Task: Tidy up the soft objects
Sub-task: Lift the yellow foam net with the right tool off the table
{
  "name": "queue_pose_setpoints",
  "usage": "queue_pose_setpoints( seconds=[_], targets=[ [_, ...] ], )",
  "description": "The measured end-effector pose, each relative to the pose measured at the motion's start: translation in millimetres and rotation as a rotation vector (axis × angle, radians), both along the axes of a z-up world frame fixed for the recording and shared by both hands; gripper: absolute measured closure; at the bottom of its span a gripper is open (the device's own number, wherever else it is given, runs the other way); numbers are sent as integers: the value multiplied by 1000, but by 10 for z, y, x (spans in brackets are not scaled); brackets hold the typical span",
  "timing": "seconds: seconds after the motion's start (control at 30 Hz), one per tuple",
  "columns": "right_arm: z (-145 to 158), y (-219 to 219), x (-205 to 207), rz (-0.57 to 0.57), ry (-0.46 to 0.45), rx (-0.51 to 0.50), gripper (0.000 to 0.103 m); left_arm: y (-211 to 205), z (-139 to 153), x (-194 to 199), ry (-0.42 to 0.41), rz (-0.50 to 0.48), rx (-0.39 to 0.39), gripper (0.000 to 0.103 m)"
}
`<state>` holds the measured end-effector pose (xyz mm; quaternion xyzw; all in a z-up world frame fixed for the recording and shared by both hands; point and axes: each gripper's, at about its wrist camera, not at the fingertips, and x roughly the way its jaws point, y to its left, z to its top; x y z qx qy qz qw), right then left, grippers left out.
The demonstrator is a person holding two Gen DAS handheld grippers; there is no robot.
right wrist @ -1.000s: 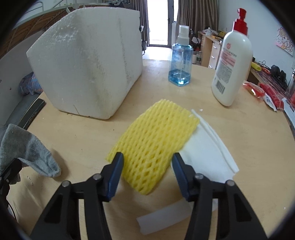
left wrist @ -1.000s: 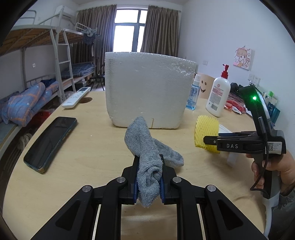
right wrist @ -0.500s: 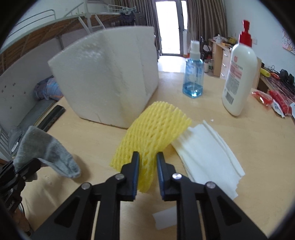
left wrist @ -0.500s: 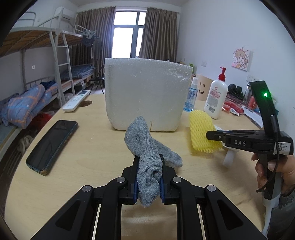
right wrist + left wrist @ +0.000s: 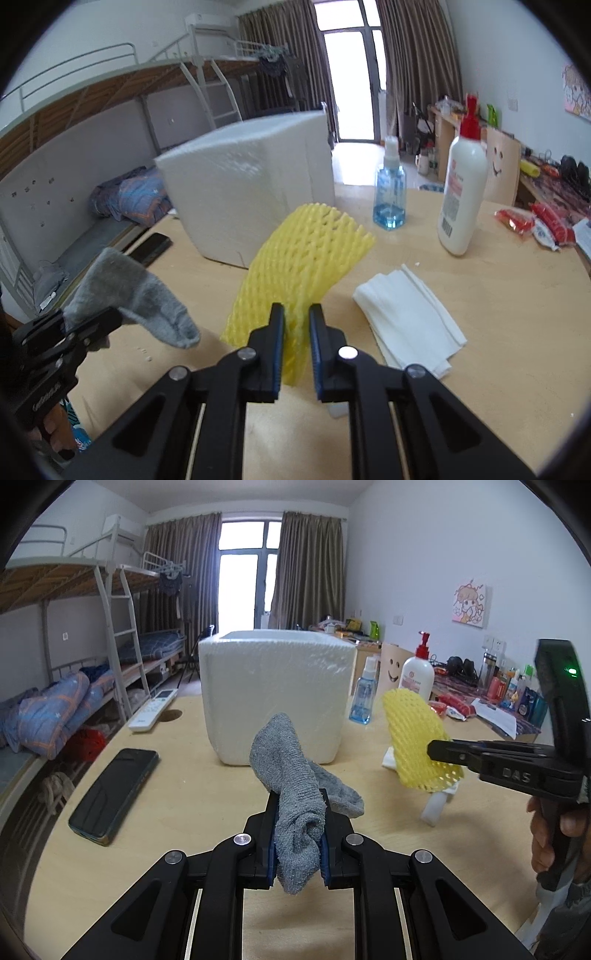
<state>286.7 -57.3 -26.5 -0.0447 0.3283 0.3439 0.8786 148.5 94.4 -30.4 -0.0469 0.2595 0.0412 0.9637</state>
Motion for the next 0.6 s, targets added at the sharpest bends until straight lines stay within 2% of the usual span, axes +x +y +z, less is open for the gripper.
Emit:
queue_pose_setpoints(
  seconds=[0.43,0.6],
  targets=[
    [344,-376,-624,-15,-172,88,87,-227,285,-238,-65,-33,37,85],
    [412,-534,-797,-19,-209,135,87,-317,425,-409,-123,-42,62,85]
  ],
)
